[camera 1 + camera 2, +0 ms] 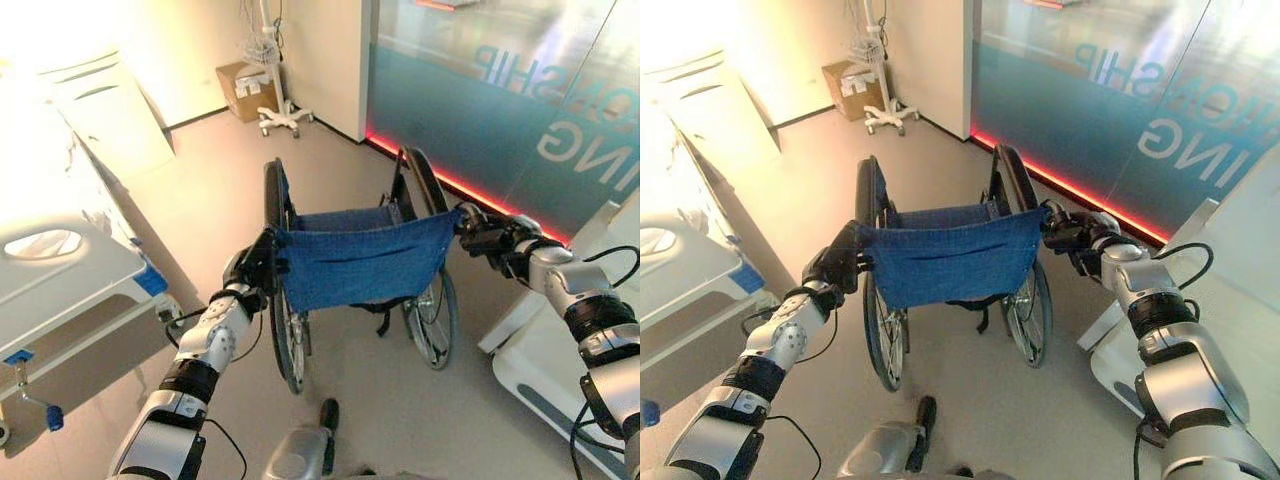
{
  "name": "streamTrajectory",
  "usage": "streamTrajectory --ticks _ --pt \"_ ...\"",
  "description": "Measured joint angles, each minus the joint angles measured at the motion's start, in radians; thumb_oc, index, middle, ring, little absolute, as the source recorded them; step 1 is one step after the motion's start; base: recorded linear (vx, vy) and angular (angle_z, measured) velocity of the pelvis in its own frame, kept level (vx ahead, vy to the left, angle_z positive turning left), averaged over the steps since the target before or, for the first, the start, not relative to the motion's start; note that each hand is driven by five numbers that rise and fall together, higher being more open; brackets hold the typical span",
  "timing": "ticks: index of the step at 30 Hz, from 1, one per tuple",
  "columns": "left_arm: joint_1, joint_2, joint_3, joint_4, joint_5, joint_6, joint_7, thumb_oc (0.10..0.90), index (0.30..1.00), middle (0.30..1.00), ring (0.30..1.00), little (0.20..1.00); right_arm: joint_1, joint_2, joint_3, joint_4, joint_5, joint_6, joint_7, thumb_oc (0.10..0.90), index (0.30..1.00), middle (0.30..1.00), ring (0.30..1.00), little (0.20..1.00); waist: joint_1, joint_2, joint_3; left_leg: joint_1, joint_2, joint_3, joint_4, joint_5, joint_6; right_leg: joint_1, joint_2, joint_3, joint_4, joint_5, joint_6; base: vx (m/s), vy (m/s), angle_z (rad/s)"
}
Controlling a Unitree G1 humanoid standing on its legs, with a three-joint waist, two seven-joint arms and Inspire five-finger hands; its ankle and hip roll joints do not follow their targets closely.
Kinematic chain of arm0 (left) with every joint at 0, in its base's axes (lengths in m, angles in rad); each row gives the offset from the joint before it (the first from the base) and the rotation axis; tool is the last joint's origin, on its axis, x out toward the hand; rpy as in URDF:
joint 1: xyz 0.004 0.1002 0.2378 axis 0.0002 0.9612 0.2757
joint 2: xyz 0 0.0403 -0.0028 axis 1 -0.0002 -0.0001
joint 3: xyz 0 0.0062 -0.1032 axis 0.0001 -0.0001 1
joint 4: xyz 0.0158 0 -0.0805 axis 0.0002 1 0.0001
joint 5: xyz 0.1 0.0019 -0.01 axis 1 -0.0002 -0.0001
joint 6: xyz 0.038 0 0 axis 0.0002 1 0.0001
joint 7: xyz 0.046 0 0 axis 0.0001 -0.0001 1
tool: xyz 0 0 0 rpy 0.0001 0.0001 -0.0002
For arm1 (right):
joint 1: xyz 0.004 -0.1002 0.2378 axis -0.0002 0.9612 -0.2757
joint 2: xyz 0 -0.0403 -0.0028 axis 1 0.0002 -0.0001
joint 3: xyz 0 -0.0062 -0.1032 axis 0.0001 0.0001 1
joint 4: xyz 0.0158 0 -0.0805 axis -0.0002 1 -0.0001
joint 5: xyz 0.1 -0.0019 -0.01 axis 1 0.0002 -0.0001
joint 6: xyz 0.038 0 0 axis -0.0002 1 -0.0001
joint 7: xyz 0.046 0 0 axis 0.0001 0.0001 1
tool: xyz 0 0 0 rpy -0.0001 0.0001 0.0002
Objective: Push the wheelchair next to the bed
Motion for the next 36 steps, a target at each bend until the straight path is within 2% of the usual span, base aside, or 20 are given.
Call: streamTrajectory --ticks 5,7,8,9,11,13,14,17,19,20,21,22,23,24,26,29,31,32,34,36 --pt "-0.002 0.038 0.025 -0.001 -0.022 0.01 -0.007 0.4 0.3 0.3 0.3 0.3 -0.009 0.038 0.0 0.0 0.0 0.0 0.0 0.4 0.3 0.3 0.3 0.3 0.042 -0.004 -0.015 0.014 -0.03 0.054 -0.001 0.023 0.04 0.049 0.015 0.008 0.0 -0.051 0.018 0.39 0.06 -0.34" --pt "-0.013 0.043 0.033 0.004 -0.02 0.01 -0.009 0.4 0.3 0.3 0.3 0.3 -0.014 0.052 -0.001 0.016 -0.003 -0.001 0.0 0.4 0.3 0.3 0.3 0.3 0.061 -0.016 -0.034 0.053 -0.06 0.076 0.01 0.046 0.091 0.063 0.011 -0.002 0.035 -0.106 0.042 0.41 0.193 -0.21" --pt "-0.014 0.044 0.033 0.013 -0.017 0.01 -0.011 0.4 0.3 0.3 0.3 0.3 -0.01 0.069 -0.002 0.034 -0.005 -0.002 0.0 0.4 0.3 0.3 0.3 0.3 0.068 -0.03 -0.052 0.076 -0.076 0.076 0.009 0.058 0.185 0.053 -0.004 -0.011 0.089 -0.145 0.065 0.33 0.243 -0.08" --pt "-0.015 0.039 0.034 0.017 -0.014 0.01 -0.01 0.4 0.3 0.3 0.3 0.3 -0.004 0.074 -0.001 0.035 -0.007 -0.003 0.0 0.4 0.3 0.3 0.3 0.3 0.068 -0.028 -0.055 0.081 -0.071 0.063 0.0 0.064 0.206 0.034 -0.006 -0.022 0.166 -0.172 0.08 0.21 0.209 0.15" --pt "-0.017 0.033 0.031 0.032 0.0 0.01 -0.022 0.4 0.3 0.3 0.3 0.3 0.022 0.074 -0.006 0.034 -0.023 -0.02 0.0 0.4 0.3 0.3 0.3 0.3 0.052 -0.007 -0.071 0.113 -0.065 0.035 -0.001 0.072 0.263 -0.096 -0.064 -0.039 0.53 -0.184 0.106 0.2 0.187 0.28" --pt "-0.017 0.028 0.029 0.036 0.013 0.01 -0.028 0.4 0.3 0.3 0.3 0.3 0.042 0.067 -0.009 0.018 -0.025 -0.021 0.0 0.4 0.3 0.3 0.3 0.3 0.029 -0.03 -0.084 0.135 -0.111 0.002 0.006 0.053 0.298 -0.18 -0.151 -0.047 0.788 -0.143 0.105 0.28 0.125 0.42" --pt "-0.019 0.023 0.022 0.043 0.017 0.01 -0.027 0.4 0.3 0.3 0.3 0.3 0.043 0.063 -0.012 0.017 -0.028 -0.022 0.0 0.4 0.3 0.3 0.3 0.3 0.007 -0.037 -0.085 0.173 -0.158 -0.076 -0.002 0.046 0.31 -0.239 -0.217 -0.018 0.944 -0.13 0.107 0.33 0.046 0.53" --pt "-0.023 0.016 0.019 0.051 0.025 0.012 -0.026 0.4 0.3 0.3 0.3 0.3 0.046 0.063 -0.014 0.018 -0.032 -0.027 0.0 0.4 0.3 0.3 0.3 0.3 0.001 -0.003 -0.078 0.236 -0.157 -0.202 -0.036 0.061 0.289 -0.282 -0.239 0.006 0.893 -0.153 0.083 0.26 -0.115 0.2" --pt "-0.042 0.016 0.007 0.057 0.031 0.01 -0.026 0.4 0.3 0.3 0.3 0.3 0.052 0.059 -0.026 0.016 -0.032 -0.028 0.0 0.4 0.3 0.3 0.3 0.3 0.001 0.021 -0.064 0.271 -0.13 -0.307 -0.061 0.053 0.25 -0.313 -0.209 0.005 0.704 -0.154 0.082 0.31 -0.246 0.25" --pt "-0.074 -0.002 0.001 0.077 0.036 0.002 -0.021 0.4 0.3 0.3 0.3 0.3 0.068 0.051 -0.053 0.006 -0.032 -0.042 0.0 0.4 0.3 0.3 0.3 0.3 -0.013 0.055 -0.046 0.284 -0.085 -0.351 -0.074 0.037 0.198 -0.324 -0.15 0.011 0.506 -0.146 0.08 0.28 -0.216 0.34" --pt "-0.088 0.009 0.005 0.079 0.036 -0.006 -0.017 0.4 0.3 0.3 0.3 0.3 0.078 0.059 -0.051 -0.013 -0.032 -0.068 -0.005 0.4 0.3 0.3 0.3 0.3 -0.021 0.031 -0.023 0.254 -0.035 -0.159 -0.031 -0.069 0.133 -0.349 -0.155 0.028 0.316 -0.088 0.111 0.3 -0.217 0.43" --pt "-0.093 0.031 0.007 0.076 0.034 -0.006 -0.019 0.4 0.3 0.3 0.3 0.3 0.08 0.058 -0.054 -0.031 -0.03 -0.071 -0.005 0.4 0.3 0.3 0.3 0.3 -0.033 -0.009 -0.013 0.225 -0.031 -0.052 0.048 -0.097 0.208 -0.36 -0.216 0.063 0.241 -0.054 0.168 0.31 -0.191 0.47" --pt "-0.093 0.035 0.007 0.075 0.032 -0.002 -0.023 0.4 0.3 0.3 0.3 0.3 0.078 0.036 -0.048 -0.057 -0.029 -0.056 -0.005 0.4 0.3 0.3 0.3 0.3 -0.046 -0.007 -0.017 0.222 -0.011 -0.081 0.069 -0.106 0.219 -0.364 -0.241 0.083 0.211 -0.021 0.218 0.33 -0.186 0.72" --pt "-0.087 0.027 0.007 0.08 0.031 0.001 -0.02 0.4 0.3 0.3 0.3 0.3 0.092 0.041 -0.054 -0.064 -0.028 -0.051 -0.005 0.4 0.3 0.3 0.3 0.3 -0.069 -0.028 -0.003 0.269 -0.066 -0.176 0.071 -0.121 0.22 -0.37 -0.293 0.118 0.197 0.048 0.286 0.43 -0.234 0.7" --pt "-0.086 0.037 0.013 0.078 0.025 0.001 -0.017 0.4 0.3 0.3 0.3 0.3 0.09 0.045 -0.057 -0.065 -0.027 -0.047 -0.006 0.4 0.3 0.3 0.3 0.3 -0.08 -0.019 -0.002 0.302 -0.048 -0.247 0.045 -0.118 0.21 -0.394 -0.259 0.124 0.116 0.113 0.275 0.42 -0.236 0.6" --pt "-0.088 0.04 0.021 0.082 0.024 0.003 -0.018 0.4 0.3 0.3 0.3 0.3 0.078 0.06 -0.073 -0.067 -0.021 -0.038 -0.006 0.4 0.3 0.3 0.3 0.3 -0.113 -0.044 -0.004 0.351 -0.046 -0.335 0.022 -0.139 0.168 -0.38 -0.259 0.14 -0.045 0.217 0.264 0.5 -0.347 0.8" --pt "-0.087 0.026 0.028 0.091 0.025 0.004 -0.026 0.4 0.3 0.3 0.3 0.3 0.076 0.062 -0.085 -0.066 -0.022 -0.03 -0.009 0.4 0.3 0.3 0.3 0.3 -0.115 -0.067 -0.003 0.373 -0.058 -0.371 0.031 -0.182 0.148 -0.343 -0.282 0.147 -0.024 0.266 0.262 0.35 -0.298 0.77" --pt "-0.088 0.016 0.029 0.092 0.025 0.004 -0.021 0.4 0.3 0.3 0.3 0.3 0.073 0.058 -0.088 -0.066 -0.022 -0.03 -0.012 0.4 0.3 0.3 0.3 0.3 -0.125 -0.058 -0.003 0.371 -0.043 -0.379 0.051 -0.198 0.135 -0.336 -0.266 0.155 -0.002 0.279 0.254 0.38 -0.345 1.15" --pt "-0.093 -0.016 0.022 0.088 0.028 0.001 -0.018 0.4 0.3 0.3 0.3 0.3 0.071 0.027 -0.087 -0.066 -0.023 -0.027 -0.013 0.4 0.3 0.3 0.3 0.3 -0.16 -0.03 -0.005 0.361 0.016 -0.299 0.074 -0.213 0.124 -0.334 -0.222 0.175 0.094 0.251 0.179 0.41 -0.401 1.37" --pt "-0.092 -0.029 0.014 0.076 0.036 -0.001 -0.013 0.4 0.3 0.3 0.3 0.3 0.067 0.005 -0.087 -0.065 -0.023 -0.026 -0.013 0.4 0.3 0.3 0.3 0.3 -0.162 -0.013 -0.005 0.375 0.057 -0.245 0.072 -0.21 0.11 -0.349 -0.204 0.16 0.185 0.183 0.146 0.31 -0.353 0.88"
